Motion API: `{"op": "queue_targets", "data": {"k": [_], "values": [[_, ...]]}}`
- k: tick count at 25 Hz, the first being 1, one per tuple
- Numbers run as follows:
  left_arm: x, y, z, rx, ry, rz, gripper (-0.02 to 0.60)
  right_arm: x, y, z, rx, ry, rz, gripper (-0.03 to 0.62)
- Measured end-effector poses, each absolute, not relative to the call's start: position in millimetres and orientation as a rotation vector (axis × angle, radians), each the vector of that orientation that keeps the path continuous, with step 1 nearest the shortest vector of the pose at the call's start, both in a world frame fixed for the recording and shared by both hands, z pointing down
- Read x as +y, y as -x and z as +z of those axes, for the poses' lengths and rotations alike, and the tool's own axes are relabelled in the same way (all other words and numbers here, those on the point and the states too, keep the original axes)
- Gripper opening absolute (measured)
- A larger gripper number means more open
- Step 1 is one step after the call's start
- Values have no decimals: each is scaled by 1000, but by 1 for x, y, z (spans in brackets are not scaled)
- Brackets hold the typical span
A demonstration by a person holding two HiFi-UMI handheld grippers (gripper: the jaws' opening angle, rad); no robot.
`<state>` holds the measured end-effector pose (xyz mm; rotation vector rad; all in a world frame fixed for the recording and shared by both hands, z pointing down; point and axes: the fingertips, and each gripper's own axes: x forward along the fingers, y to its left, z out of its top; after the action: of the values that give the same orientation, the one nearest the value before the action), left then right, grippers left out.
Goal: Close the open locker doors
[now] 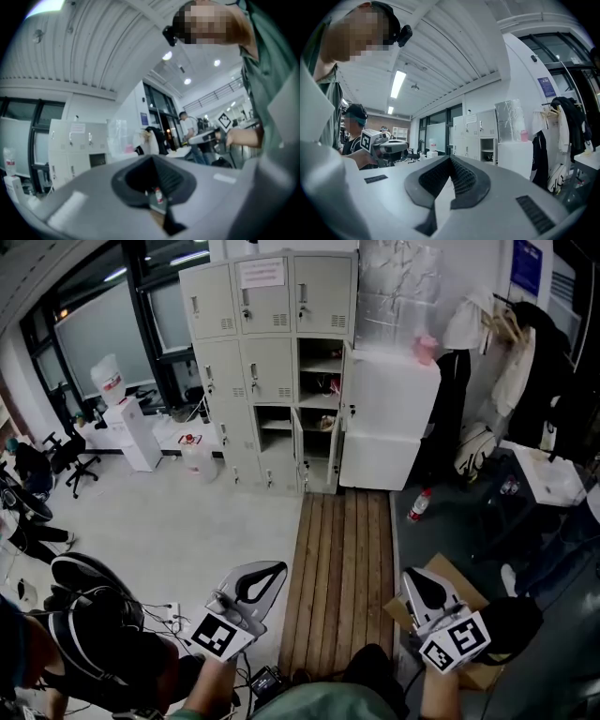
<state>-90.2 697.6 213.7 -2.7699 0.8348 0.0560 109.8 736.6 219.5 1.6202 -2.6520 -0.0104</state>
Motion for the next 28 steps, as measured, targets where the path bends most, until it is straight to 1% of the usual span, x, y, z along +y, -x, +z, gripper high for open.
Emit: {"op": "queue_targets", "data": {"k": [5,14,21,28], "values": [[675,68,222,809,2798,51,5,716,-126,220,-2637,-1615,-2,5],[600,12,227,881,2829,-20,4,632,-175,220,-2684,-1561,6,6],[541,-45,202,985,2802,16,5,564,-217,209,-2729,-1445,29,6],[499,-71,183,1061,2747,-34,5,515,-245,194,-2764,-1360,46,6]]}}
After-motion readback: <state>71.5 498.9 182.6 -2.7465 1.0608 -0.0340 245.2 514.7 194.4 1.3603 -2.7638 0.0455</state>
